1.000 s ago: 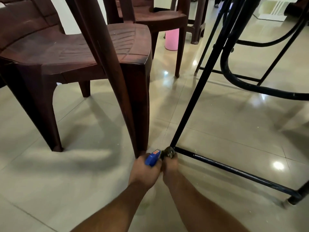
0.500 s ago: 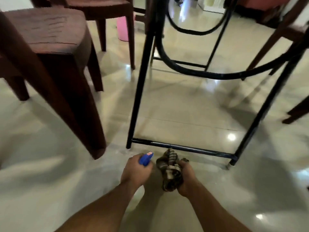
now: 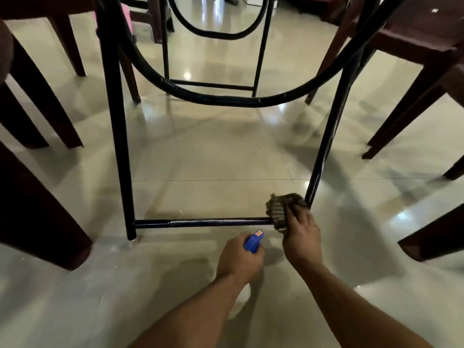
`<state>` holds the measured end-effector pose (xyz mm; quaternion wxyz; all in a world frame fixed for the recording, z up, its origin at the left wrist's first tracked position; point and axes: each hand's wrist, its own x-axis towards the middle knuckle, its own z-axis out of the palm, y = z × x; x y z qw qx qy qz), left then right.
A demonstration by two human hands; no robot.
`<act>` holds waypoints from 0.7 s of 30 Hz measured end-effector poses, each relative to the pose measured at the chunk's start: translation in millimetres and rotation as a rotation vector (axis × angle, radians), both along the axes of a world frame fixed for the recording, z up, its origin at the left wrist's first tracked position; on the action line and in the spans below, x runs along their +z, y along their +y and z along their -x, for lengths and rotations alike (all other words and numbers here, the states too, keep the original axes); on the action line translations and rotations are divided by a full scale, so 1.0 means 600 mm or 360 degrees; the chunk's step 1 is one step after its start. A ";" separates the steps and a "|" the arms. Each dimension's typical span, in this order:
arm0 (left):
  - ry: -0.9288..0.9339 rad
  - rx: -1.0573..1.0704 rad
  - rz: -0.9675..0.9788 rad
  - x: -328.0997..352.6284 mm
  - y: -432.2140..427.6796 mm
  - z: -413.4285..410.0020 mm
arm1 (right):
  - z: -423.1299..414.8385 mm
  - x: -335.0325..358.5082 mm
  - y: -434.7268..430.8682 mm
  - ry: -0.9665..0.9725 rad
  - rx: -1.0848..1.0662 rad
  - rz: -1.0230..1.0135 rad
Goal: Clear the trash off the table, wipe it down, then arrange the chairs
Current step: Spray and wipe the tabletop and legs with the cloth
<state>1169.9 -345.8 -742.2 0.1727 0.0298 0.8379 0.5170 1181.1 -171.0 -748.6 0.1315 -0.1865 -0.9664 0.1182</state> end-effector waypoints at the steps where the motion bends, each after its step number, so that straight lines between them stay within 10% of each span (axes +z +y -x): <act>1: 0.0017 -0.0005 0.0044 -0.002 -0.002 0.004 | 0.005 -0.015 -0.004 -0.0125 0.0076 0.0049; 4: 0.0038 0.0050 0.0200 -0.004 -0.020 0.012 | 0.005 -0.038 -0.026 -0.0311 0.0124 0.0397; 7: 0.0034 0.0131 0.0307 -0.009 -0.048 0.020 | -0.012 -0.042 -0.002 -0.0433 0.0397 0.0032; 13: 0.0071 0.0228 0.0272 -0.009 -0.085 0.027 | 0.015 -0.028 -0.082 -0.0349 -0.0189 0.0208; 18: 0.0141 0.0306 0.0264 -0.007 -0.116 0.033 | 0.021 -0.041 -0.168 -0.0355 0.0691 0.0110; 21: 0.0128 0.0323 0.0292 -0.008 -0.143 0.029 | 0.016 -0.054 -0.148 -0.0341 0.0295 0.0099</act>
